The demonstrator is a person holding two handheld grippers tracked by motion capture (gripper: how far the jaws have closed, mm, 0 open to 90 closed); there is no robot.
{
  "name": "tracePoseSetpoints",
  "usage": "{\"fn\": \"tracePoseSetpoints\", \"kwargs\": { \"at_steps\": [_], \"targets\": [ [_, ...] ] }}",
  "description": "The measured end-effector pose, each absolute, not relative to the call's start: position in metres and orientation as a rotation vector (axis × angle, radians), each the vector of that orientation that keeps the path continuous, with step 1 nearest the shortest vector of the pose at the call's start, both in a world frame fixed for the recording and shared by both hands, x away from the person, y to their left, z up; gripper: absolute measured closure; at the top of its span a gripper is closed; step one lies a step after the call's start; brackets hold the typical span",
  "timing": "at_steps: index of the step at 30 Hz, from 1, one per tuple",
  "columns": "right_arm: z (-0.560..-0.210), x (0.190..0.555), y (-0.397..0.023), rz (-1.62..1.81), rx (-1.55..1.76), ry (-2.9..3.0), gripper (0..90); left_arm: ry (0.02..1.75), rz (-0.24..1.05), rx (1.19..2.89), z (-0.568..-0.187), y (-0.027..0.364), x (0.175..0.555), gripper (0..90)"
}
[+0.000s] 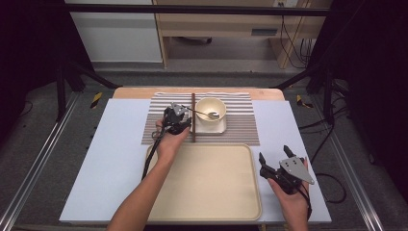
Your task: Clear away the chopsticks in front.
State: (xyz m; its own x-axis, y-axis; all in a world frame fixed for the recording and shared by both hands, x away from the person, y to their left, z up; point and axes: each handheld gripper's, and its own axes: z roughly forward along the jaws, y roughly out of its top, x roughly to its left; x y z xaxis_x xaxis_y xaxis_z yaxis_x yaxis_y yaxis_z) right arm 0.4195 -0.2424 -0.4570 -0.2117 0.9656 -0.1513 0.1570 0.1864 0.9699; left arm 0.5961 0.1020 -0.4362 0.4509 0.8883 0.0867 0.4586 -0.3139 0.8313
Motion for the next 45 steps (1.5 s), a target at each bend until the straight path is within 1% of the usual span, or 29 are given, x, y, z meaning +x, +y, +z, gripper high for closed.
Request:
{"fn": "tracePoseSetpoints", "kwargs": {
  "at_steps": [4,6,9,17,21,28,37,45],
  "targets": [
    [-0.457,0.419,-0.243,1.135,1.117,1.562,13.8,1.147,0.735,1.967,-0.441,0.097,0.598,62.6],
    [-0.457,0.419,-0.244,1.133,1.119,1.561,13.8,1.177,0.735,1.948,-0.443,0.098,0.600,62.8],
    [-0.457,0.419,-0.244,1.135,1.118,1.554,13.8,1.176,0.754,1.945,-0.442,0.098,0.600,62.8],
    [-0.457,0.419,-0.244,1.133,1.118,1.558,13.8,1.180,0.747,1.943,-0.441,0.094,0.598,62.8],
    [-0.457,0.419,-0.244,1.145,1.121,1.547,13.4,1.183,0.773,1.931,-0.442,0.091,0.599,63.4],
    [-0.456,0.420,-0.245,1.141,1.120,1.544,13.6,1.179,0.773,1.910,-0.439,0.087,0.601,64.6],
    [-0.456,0.419,-0.245,1.139,1.125,1.548,13.8,1.202,0.748,1.931,-0.441,0.089,0.604,66.6],
    [-0.455,0.419,-0.247,1.127,1.134,1.532,14.4,1.191,0.727,1.945,-0.446,0.082,0.603,67.9]
  ]
}}
